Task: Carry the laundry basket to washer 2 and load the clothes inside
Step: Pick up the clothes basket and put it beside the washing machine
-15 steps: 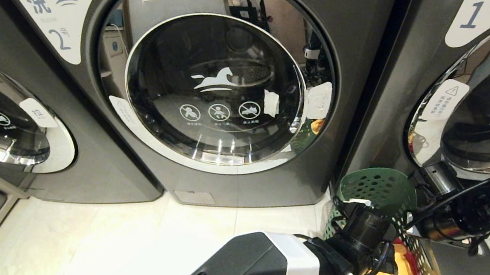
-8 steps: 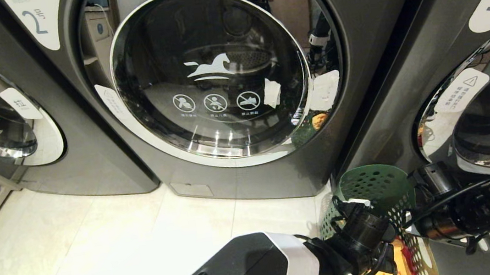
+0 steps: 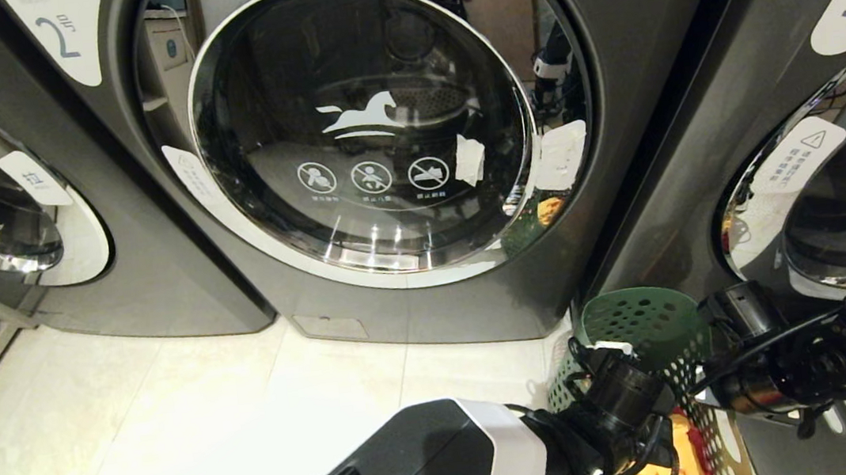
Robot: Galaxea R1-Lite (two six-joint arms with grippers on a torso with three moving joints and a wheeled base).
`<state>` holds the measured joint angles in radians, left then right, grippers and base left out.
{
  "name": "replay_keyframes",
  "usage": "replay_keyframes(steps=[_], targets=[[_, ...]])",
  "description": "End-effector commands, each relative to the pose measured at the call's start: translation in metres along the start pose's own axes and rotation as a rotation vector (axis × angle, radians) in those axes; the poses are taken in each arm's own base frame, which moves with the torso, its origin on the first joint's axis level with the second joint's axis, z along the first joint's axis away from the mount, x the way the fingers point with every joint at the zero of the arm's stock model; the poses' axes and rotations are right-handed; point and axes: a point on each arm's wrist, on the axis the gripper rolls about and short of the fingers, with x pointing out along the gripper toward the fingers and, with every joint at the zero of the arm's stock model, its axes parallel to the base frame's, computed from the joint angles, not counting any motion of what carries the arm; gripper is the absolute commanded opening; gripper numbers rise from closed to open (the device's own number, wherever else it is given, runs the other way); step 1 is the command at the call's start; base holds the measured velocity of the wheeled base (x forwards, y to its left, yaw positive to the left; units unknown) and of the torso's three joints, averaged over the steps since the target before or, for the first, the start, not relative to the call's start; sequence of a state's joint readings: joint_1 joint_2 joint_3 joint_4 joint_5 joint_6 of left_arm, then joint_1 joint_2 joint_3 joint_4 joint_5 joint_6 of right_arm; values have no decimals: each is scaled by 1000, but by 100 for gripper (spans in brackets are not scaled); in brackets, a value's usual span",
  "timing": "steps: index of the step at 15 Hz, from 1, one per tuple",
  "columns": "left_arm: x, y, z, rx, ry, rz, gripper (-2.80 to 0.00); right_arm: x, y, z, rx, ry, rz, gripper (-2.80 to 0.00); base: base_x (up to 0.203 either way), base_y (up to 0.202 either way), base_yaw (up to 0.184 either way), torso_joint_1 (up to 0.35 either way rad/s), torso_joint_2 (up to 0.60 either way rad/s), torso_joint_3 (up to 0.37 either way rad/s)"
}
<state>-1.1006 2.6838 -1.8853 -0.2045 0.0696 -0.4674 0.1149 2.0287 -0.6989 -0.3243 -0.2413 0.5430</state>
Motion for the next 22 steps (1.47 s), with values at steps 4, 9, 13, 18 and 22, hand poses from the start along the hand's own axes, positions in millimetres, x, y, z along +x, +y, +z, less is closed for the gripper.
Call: replay_keyframes(steps=[4,9,13,18,22], targets=[[1,0,-1,-3,4,2,-280,3,0,-1,3,6,-5,-280,0,0,0,0,0,0],[4,1,-6,-6,11,19,0,6,1,-3,1,13,-8,-280,0,0,0,0,0,0],[3,1,-10,6,28,51,0,6,0,-2,3,11,-8,-280,0,0,0,0,0,0],[-12,-3,5,0,13,112,0,7,1,-3,2,14,-10,-280,0,0,0,0,0,0],[-16,-6,11,-5,-11,108,0,8,1,-3,1,15,-11,-280,0,0,0,0,0,0]])
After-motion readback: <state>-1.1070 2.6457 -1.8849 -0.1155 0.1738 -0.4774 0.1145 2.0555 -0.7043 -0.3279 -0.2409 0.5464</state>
